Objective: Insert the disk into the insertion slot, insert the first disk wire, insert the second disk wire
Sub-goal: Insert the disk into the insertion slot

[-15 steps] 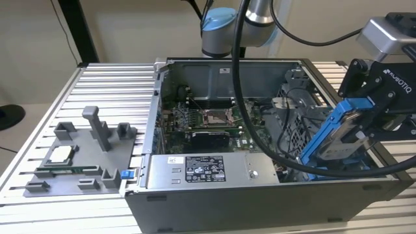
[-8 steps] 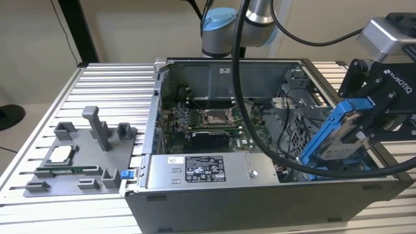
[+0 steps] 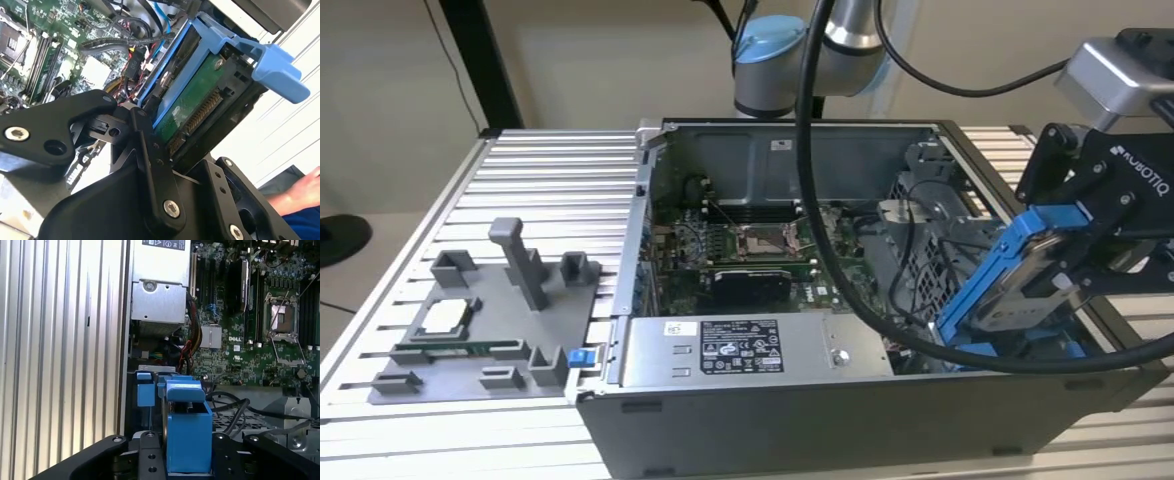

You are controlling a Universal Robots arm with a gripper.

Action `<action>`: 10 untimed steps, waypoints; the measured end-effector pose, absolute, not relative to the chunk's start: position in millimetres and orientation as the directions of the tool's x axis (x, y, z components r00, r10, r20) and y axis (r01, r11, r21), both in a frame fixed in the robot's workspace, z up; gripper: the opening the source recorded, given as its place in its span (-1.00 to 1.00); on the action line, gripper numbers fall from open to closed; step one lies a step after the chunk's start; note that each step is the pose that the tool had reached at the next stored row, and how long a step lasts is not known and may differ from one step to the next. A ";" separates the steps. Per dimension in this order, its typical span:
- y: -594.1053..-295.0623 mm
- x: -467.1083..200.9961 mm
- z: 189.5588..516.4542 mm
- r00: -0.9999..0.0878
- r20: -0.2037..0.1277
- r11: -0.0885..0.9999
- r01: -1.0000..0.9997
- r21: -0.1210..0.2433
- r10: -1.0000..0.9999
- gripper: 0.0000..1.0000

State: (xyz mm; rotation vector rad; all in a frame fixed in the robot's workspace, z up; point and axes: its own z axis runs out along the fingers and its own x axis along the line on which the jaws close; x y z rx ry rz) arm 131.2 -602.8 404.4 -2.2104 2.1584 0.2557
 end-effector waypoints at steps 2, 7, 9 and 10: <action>-602.8 130.4 404.4 0.017 -0.147 -0.030 -0.996 0.085 -0.989 -1.00; -602.7 130.1 402.7 0.017 -0.146 -0.030 -0.996 0.085 -0.989 -1.00; -602.8 130.1 400.4 0.017 -0.146 -0.030 -0.996 0.085 -0.989 -1.00; -602.9 129.9 398.6 0.017 -0.147 -0.030 -0.996 0.086 -0.989 -1.00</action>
